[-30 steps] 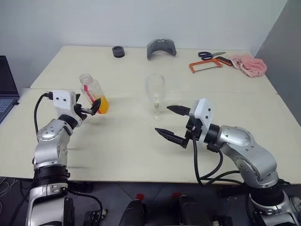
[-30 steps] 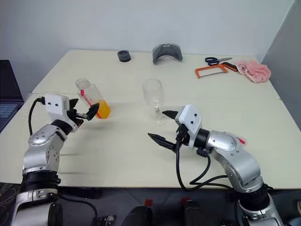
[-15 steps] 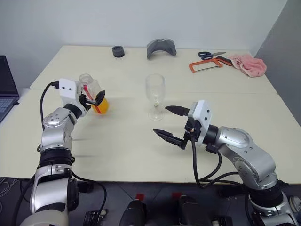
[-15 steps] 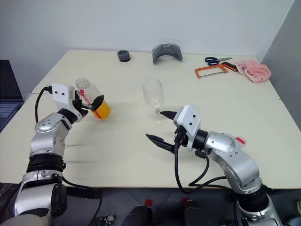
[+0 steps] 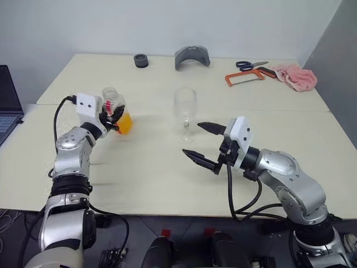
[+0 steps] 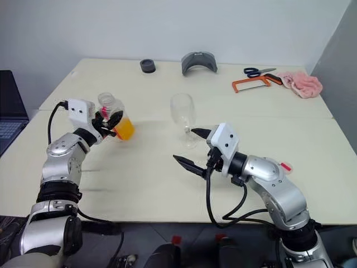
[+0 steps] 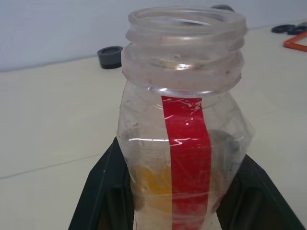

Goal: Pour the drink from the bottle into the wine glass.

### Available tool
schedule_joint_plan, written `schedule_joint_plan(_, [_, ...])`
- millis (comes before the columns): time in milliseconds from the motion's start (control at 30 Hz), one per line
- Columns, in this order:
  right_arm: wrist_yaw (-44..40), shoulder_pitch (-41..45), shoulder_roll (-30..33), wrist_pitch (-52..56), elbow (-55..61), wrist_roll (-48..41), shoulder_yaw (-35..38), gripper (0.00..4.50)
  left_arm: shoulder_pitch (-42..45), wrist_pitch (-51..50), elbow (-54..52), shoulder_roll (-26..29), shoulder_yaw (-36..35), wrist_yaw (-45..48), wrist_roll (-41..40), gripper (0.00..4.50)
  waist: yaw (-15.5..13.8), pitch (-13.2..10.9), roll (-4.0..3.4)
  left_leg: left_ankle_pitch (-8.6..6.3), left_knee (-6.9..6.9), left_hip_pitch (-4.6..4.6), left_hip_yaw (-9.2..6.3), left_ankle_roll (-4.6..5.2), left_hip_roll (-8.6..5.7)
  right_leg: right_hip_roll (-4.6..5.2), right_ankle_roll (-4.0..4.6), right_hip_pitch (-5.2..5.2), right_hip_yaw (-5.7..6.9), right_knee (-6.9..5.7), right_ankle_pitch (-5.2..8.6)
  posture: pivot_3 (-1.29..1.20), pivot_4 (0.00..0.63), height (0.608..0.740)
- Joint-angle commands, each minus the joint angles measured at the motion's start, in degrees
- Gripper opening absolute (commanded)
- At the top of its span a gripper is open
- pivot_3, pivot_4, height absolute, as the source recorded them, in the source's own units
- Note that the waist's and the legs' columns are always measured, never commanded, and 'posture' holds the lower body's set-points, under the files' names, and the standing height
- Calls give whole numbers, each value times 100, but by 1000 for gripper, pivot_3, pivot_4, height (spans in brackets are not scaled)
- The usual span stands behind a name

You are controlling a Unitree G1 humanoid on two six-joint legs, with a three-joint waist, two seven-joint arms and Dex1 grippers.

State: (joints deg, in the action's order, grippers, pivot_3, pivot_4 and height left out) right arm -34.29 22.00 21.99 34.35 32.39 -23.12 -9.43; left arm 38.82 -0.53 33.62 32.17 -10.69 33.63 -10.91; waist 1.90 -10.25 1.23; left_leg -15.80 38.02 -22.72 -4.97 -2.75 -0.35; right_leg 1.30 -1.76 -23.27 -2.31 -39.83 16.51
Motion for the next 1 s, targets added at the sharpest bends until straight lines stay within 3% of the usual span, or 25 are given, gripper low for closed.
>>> schedule_joint_plan(33, [152,117,-69,-70,28,-196,424,4500,261,529,-628,59,340,79,368,1677,-8,0,0,0,1,-2,-1,0,0,1,0,-1,0,0,0,0,150,740])
schedule_joint_plan(333, [62,284,107,-513,-688,-62,817,4500,1051,1686,-578,192,1193,-127,1577,1670,-2,-1,1,0,-1,-3,22,1,-11,-4,0,-3,0,2,0,0,150,740])
schedule_joint_plan(1000, [86,173,140,-721,-935,-99,976,4500,2288,3939,1003,480,2082,-1169,3369,1670,2,-2,2,-1,-2,-7,30,2,-12,-8,0,-6,0,2,0,0,150,740])
